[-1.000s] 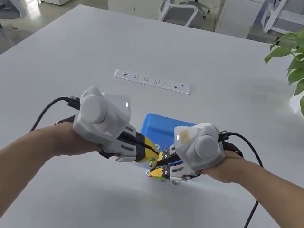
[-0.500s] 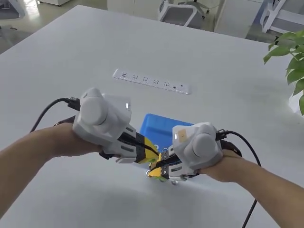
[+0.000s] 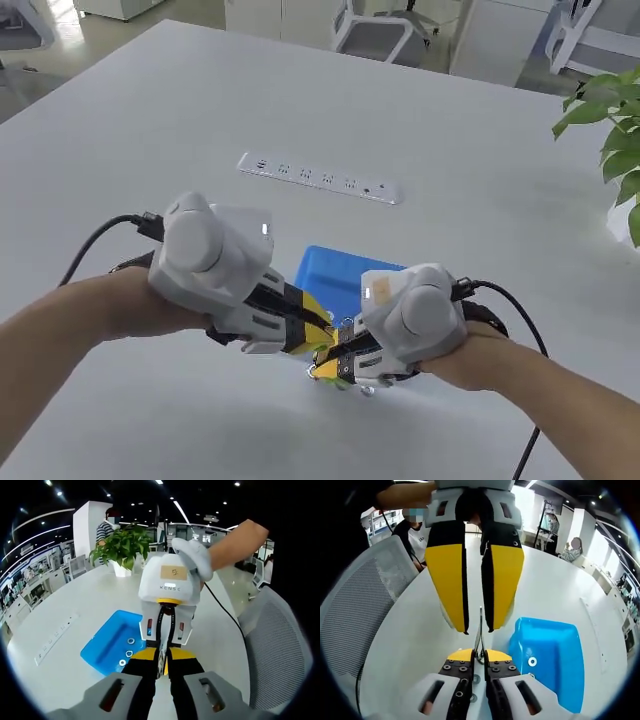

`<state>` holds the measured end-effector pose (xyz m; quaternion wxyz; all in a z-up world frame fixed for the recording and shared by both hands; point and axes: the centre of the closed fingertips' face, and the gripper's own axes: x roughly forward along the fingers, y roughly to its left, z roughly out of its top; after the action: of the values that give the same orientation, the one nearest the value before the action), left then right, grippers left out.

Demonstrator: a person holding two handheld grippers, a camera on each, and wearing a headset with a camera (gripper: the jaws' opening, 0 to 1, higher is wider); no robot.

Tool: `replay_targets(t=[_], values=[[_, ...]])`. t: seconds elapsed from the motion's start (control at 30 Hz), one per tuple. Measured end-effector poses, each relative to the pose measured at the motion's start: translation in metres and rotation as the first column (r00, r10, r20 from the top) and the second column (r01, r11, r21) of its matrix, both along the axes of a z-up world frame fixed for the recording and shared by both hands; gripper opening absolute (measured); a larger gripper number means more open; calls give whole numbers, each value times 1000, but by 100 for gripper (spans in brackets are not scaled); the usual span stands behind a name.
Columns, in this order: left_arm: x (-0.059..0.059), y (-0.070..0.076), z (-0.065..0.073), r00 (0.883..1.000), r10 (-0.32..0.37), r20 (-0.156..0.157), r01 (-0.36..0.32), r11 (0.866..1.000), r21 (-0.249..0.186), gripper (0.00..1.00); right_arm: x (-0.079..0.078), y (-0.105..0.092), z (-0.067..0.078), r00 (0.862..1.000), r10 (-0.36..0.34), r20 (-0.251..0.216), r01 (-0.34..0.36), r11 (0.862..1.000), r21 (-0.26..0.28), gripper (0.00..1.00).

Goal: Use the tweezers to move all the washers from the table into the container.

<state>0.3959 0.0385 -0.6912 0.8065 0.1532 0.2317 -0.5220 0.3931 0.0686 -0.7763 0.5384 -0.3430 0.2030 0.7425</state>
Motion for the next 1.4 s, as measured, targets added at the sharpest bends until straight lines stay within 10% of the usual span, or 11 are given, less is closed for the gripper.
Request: replay_targets(t=[0.6,1.4], values=[[-14,12,-2,999,43,-32,-43,999,-15,40,-2,-1,6,1000,10,15,-10,1000,0,8],[-28,28,6,982,177,-71,-184,976,-118,79,1,-7,55,1000,-20,-1,20,1000,24,9]])
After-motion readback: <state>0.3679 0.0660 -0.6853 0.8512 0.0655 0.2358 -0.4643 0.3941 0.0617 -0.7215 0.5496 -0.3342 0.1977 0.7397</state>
